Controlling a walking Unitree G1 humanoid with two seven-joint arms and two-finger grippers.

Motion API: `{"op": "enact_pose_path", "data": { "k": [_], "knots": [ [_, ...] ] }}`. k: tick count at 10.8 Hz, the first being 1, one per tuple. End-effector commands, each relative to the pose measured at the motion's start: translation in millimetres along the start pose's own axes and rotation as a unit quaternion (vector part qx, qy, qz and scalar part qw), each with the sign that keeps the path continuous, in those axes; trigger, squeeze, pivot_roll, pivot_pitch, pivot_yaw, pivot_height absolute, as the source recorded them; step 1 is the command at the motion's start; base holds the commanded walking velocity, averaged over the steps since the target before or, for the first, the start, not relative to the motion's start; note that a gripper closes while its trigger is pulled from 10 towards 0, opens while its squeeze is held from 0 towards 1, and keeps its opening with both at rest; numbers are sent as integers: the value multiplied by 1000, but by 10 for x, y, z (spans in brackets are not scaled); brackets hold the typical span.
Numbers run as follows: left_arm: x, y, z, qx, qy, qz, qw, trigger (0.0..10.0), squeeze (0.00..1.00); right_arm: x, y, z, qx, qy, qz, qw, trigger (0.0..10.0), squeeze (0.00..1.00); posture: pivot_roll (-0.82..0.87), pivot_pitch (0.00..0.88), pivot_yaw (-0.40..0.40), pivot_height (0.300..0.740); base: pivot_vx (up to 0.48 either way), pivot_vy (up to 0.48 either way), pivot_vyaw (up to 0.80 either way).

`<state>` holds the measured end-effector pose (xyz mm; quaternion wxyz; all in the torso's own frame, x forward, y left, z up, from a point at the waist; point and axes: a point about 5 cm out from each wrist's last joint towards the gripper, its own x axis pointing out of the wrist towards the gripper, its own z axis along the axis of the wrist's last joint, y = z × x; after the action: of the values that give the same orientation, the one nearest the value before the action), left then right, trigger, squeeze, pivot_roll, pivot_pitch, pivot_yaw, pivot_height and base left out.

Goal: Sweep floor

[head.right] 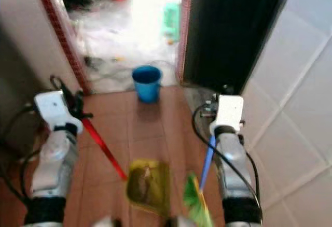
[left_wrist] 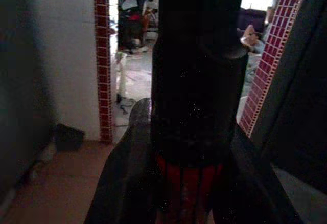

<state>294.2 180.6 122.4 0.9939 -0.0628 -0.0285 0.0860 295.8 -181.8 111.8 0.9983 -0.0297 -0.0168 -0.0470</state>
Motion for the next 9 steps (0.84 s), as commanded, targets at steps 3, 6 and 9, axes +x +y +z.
{"op": "enact_pose_path", "data": {
  "k": [3, 6, 9],
  "knots": [
    [120, 180, 359, -6, -72, 25, 997, 10000, 0, 22, 8, 58, -7, -11, 7, 1000, 10000, 0, -78, 0, -19, 740, 0, 0, 0],
    [152, 201, 383, -3, -75, 24, 997, 10000, 0, 18, 15, 54, -5, -11, 6, 1000, 10000, 0, -81, 0, -18, 740, 271, 0, 0],
    [145, 174, 393, -5, -79, 19, 997, 10000, 0, 7, 13, 48, -5, -10, 6, 1000, 10000, 0, -83, 0, -17, 740, 310, 0, 0]
  ]
}}
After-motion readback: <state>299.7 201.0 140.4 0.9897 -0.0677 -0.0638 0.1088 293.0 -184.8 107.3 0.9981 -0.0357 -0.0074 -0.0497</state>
